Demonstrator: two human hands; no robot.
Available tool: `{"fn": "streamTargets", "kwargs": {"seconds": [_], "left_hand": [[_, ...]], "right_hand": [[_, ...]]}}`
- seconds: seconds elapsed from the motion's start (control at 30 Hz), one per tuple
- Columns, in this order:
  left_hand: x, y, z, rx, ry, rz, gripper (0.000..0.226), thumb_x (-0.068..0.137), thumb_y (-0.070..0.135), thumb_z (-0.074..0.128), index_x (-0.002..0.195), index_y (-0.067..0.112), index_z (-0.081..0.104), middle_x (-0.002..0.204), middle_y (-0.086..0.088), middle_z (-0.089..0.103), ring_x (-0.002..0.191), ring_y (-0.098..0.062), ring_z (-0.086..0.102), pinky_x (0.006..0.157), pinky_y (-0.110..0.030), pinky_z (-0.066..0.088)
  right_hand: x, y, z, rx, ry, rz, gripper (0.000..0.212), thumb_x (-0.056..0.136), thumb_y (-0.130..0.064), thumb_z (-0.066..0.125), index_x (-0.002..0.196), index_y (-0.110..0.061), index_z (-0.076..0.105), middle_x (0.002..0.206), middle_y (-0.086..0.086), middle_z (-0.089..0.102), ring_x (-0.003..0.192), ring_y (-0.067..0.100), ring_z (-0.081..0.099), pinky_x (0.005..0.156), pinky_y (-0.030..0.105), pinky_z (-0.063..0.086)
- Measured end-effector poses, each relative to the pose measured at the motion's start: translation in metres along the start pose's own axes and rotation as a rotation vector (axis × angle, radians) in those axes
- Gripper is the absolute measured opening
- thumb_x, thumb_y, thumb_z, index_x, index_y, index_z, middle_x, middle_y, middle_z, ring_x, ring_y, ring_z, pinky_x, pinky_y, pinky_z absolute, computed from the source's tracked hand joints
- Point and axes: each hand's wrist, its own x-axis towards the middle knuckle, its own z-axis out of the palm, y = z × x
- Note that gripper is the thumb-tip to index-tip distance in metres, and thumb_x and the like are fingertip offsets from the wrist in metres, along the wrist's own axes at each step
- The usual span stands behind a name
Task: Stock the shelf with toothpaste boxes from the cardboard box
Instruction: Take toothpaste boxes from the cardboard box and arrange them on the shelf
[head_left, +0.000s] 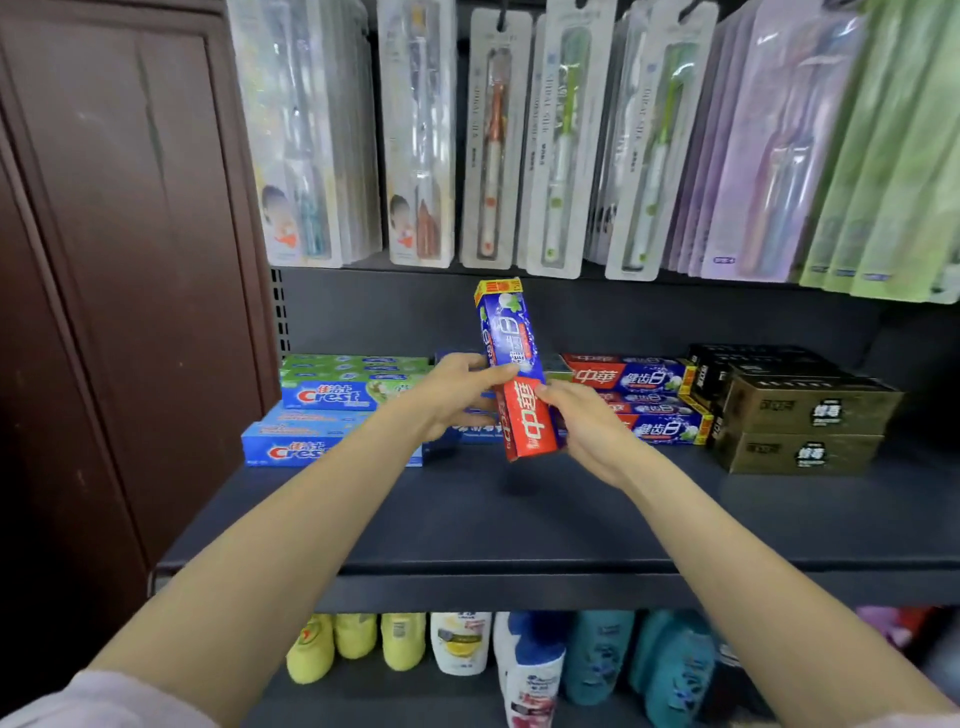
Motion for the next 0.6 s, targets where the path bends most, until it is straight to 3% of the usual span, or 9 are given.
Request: {"fn": "streamTargets", "kwargs": {"seconds": [0.07, 0.13, 0.2, 0.3, 0.37, 0.47, 0.6], "left_hand": [[0.005, 0.003, 0.014, 0.03, -0.032, 0.027, 0.036, 0.092, 0.026, 0.059, 0.125, 0.013, 0.051, 0.105, -0.006, 0.067, 0.086, -0.018, 0.065, 0.079, -0.032, 0.056], [0.011, 0.009, 0.029, 0.216, -0.061, 0.102, 0.037, 0.093, 0.021, 0.057, 0.129, 0.016, 0.051, 0.11, -0.004, 0.065, 0.087, -0.016, 0.064, 0.074, -0.028, 0.054], [0.022, 0.016, 0.042, 0.465, -0.092, 0.21, 0.041, 0.094, 0.02, 0.056, 0.134, 0.015, 0.049, 0.119, -0.007, 0.065, 0.099, -0.022, 0.065, 0.083, -0.033, 0.054], [0.045, 0.032, 0.063, 0.808, -0.117, 0.269, 0.054, 0.095, 0.028, 0.053, 0.145, 0.018, 0.036, 0.137, -0.008, 0.054, 0.118, -0.026, 0.057, 0.099, -0.035, 0.044], [0.058, 0.042, 0.077, 1.074, -0.095, 0.275, 0.056, 0.096, 0.033, 0.049, 0.148, 0.027, 0.028, 0.145, -0.004, 0.042, 0.131, -0.028, 0.042, 0.107, -0.046, 0.033], [0.072, 0.053, 0.1, 1.308, -0.043, 0.299, 0.048, 0.098, 0.038, 0.041, 0.145, 0.034, 0.032, 0.139, -0.003, 0.045, 0.13, -0.028, 0.037, 0.1, -0.052, 0.026], [0.089, 0.05, 0.118, 1.366, 0.06, 0.395, 0.054, 0.092, 0.045, 0.051, 0.142, 0.029, 0.039, 0.136, -0.002, 0.05, 0.128, -0.026, 0.039, 0.1, -0.047, 0.029]], "right_hand": [[0.0, 0.0, -0.017, -0.173, 0.057, -0.039, 0.023, 0.095, -0.019, 0.053, 0.117, -0.014, 0.053, 0.117, 0.006, 0.062, 0.101, 0.016, 0.062, 0.092, 0.038, 0.05], [-0.001, -0.002, -0.038, -0.482, 0.226, -0.168, 0.048, 0.085, -0.014, 0.066, 0.126, -0.01, 0.042, 0.123, 0.009, 0.052, 0.109, 0.02, 0.056, 0.097, 0.035, 0.046], [-0.003, -0.007, -0.058, -0.815, 0.473, -0.33, 0.071, 0.076, -0.012, 0.075, 0.133, -0.005, 0.033, 0.129, 0.012, 0.035, 0.121, 0.023, 0.043, 0.099, 0.029, 0.038], [-0.008, -0.012, -0.089, -1.171, 0.672, -0.458, 0.101, 0.072, -0.016, 0.079, 0.148, -0.01, 0.013, 0.146, 0.017, 0.02, 0.136, 0.029, 0.025, 0.107, 0.037, 0.035], [-0.005, -0.015, -0.111, -1.394, 0.567, -0.502, 0.102, 0.072, -0.023, 0.079, 0.15, -0.014, 0.015, 0.151, 0.016, 0.021, 0.141, 0.03, 0.021, 0.114, 0.04, 0.026], [0.008, -0.023, -0.137, -1.505, 0.206, -0.373, 0.078, 0.08, -0.032, 0.071, 0.145, -0.021, 0.03, 0.144, 0.004, 0.037, 0.135, 0.023, 0.034, 0.113, 0.04, 0.025], [0.029, -0.031, -0.164, -1.433, 0.199, -0.3, 0.047, 0.085, -0.017, 0.065, 0.128, -0.016, 0.048, 0.125, 0.006, 0.052, 0.119, 0.026, 0.051, 0.1, 0.038, 0.037]]}}
